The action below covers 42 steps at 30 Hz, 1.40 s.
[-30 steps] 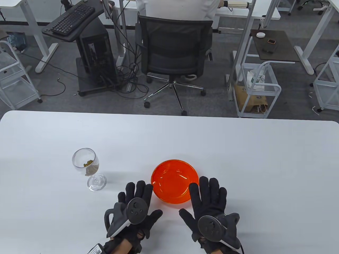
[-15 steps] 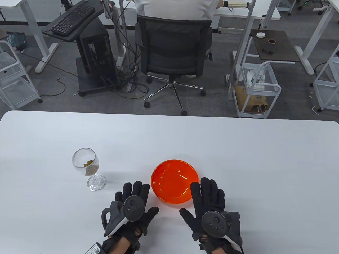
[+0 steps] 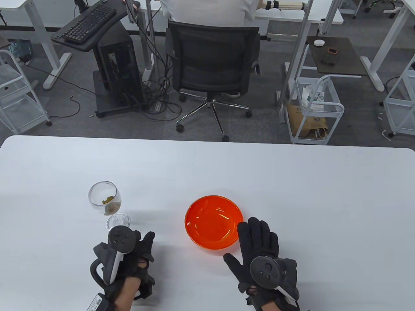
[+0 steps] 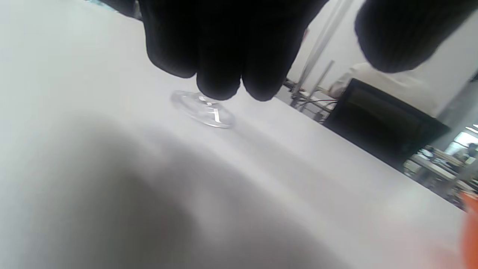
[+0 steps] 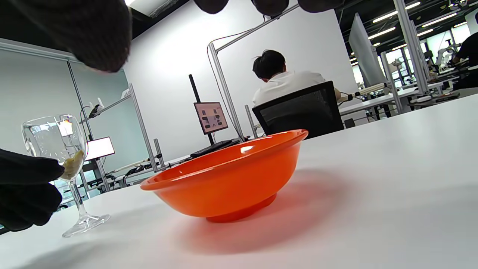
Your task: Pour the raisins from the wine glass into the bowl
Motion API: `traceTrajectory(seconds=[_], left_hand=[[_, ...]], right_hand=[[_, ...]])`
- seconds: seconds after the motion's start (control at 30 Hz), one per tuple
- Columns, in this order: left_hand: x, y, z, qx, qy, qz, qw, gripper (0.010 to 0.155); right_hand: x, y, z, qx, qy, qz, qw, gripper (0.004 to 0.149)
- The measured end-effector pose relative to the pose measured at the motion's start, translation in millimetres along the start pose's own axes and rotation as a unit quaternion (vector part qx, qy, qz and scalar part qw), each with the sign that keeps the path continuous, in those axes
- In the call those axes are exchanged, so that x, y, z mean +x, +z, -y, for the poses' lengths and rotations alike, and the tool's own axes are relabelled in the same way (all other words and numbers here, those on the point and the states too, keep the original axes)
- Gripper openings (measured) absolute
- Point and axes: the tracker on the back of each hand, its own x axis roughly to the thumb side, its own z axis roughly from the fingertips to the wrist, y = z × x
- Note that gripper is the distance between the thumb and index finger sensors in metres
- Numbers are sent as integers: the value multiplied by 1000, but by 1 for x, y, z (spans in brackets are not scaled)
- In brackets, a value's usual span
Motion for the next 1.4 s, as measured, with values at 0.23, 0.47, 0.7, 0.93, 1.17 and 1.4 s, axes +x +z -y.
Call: traceTrajectory(seconds=[0.23,0.47,0.7,0.93,1.17,1.4], left_hand=[[-45,-58,10,-48,117,-45,991,93],[-45,-84,10,-53,195,-37,979,83],[-47,-95,16,-53,251,-27,966,55],[-48,-91,15,-35,255,-29,966,49],[-49,-81,13,-18,268,-23,963,48],[-35,-63,7,-26,271,1,962,48]], right_hand=[[3,0,-4,13,-3,5,1000,87],[5,0,-6,12,-5,9,1000,86],[5,1,-5,4,-10,11,1000,86],[5,2,-4,6,-16,11,1000,85],[3,3,-4,5,-20,8,1000,85],[-2,2,-3,7,-36,-2,999,84]])
